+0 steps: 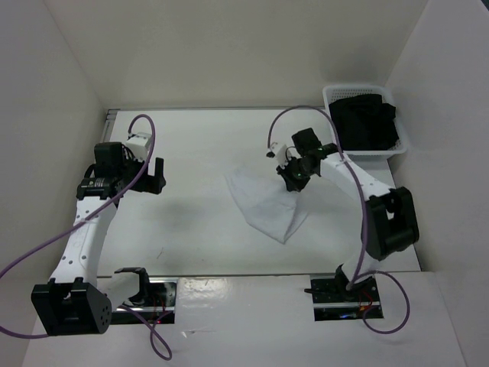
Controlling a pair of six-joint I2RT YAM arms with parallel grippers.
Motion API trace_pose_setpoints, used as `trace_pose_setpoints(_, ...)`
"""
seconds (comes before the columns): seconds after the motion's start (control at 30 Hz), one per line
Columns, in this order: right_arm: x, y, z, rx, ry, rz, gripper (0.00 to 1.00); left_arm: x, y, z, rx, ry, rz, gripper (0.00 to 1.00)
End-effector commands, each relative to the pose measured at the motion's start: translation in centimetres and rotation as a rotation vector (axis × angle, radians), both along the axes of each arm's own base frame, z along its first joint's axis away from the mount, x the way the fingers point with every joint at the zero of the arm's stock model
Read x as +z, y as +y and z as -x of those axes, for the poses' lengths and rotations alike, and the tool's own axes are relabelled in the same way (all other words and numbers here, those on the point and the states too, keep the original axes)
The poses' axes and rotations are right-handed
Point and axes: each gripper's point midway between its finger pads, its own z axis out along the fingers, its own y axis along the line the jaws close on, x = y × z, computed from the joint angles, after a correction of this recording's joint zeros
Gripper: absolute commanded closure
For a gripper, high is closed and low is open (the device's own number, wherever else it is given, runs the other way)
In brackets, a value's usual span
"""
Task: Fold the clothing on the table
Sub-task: Flatten the skirt out
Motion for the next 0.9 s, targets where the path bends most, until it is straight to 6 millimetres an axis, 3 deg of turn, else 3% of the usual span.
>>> trace_pose_setpoints(0.0, 10.5, 4.2, 0.6, 0.075, -0.209, -0.132, 1.00, 1.7, -0.4, -0.7, -0.033, -0.050, -0.004, 0.00)
trace_pose_setpoints(0.1, 11.9, 8.1, 4.2, 0.182, -0.214, -0.167, 1.00, 1.7, -0.4, -0.7, -0.033, -0.050, -0.004, 0.00)
trace_pose_setpoints(0.13, 11.9, 10.8, 6.8, 0.286, -0.205, -0.179, 1.00, 1.7, -0.4, -0.7, -0.033, -0.050, -0.004, 0.00)
trace_pose_setpoints(0.23, 11.1, 14.5, 12.1, 0.474, -0.131, -0.216, 0.95, 1.7, -0.4, -0.7, -0.033, -0.050, -0.004, 0.00)
trace_pose_setpoints(0.37, 6.3, 16.6, 17.1, 0.672, 0.131, -0.217, 0.78, 1.7, -0.2, -0.7, -0.026, -0.049, -0.010, 0.00)
trace_pose_setpoints(0.47, 4.3, 18.0, 20.0, 0.765, 0.208, -0.158, 0.49, 1.4, -0.2, -0.8, -0.026, -0.040, -0.010, 0.00)
trace_pose_setpoints(0.57, 3.7, 18.5, 18.1, 0.722, 0.175, -0.136, 0.37, 1.4, -0.2, -0.8, -0.026, -0.040, -0.010, 0.00)
trace_pose_setpoints(0.6, 4.3, 18.4, 17.2, 0.706, 0.127, -0.137, 0.27, 1.4, -0.2, -0.8, -0.026, -0.040, -0.010, 0.00)
trace_pose_setpoints(0.67, 5.4, 18.3, 15.6, 0.649, 0.054, -0.163, 0.21, 1.4, -0.2, -0.8, -0.026, -0.040, -0.010, 0.00)
trace_pose_setpoints(0.77, 8.0, 16.1, 12.2, 0.520, -0.067, -0.200, 0.15, 1.4, -0.2, -0.8, -0.026, -0.040, -0.010, 0.00)
trace_pose_setpoints(0.8, 9.1, 14.4, 10.6, 0.456, -0.111, -0.213, 0.12, 1.4, -0.2, -0.8, -0.026, -0.040, -0.010, 0.00)
trace_pose_setpoints(0.87, 9.8, 12.7, 9.2, 0.404, -0.148, -0.212, 0.10, 1.4, -0.2, -0.8, -0.026, -0.040, -0.010, 0.00)
